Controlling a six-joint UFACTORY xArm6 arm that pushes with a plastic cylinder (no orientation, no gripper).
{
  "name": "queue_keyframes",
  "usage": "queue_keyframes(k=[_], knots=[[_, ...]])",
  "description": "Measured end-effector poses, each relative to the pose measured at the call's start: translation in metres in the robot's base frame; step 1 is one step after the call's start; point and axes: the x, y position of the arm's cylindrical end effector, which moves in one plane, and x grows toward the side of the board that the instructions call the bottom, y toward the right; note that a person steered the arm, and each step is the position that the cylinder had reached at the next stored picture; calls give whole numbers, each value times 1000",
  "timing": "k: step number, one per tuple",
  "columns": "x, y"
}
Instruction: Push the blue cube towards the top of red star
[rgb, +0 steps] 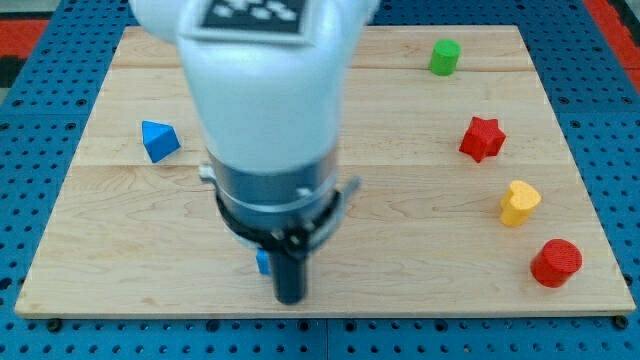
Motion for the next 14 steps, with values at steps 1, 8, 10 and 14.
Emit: queue_keyframes(k=[1, 8, 10, 14], knots=[[-41, -16], [-160, -35], [-199, -61], [-240, -30]])
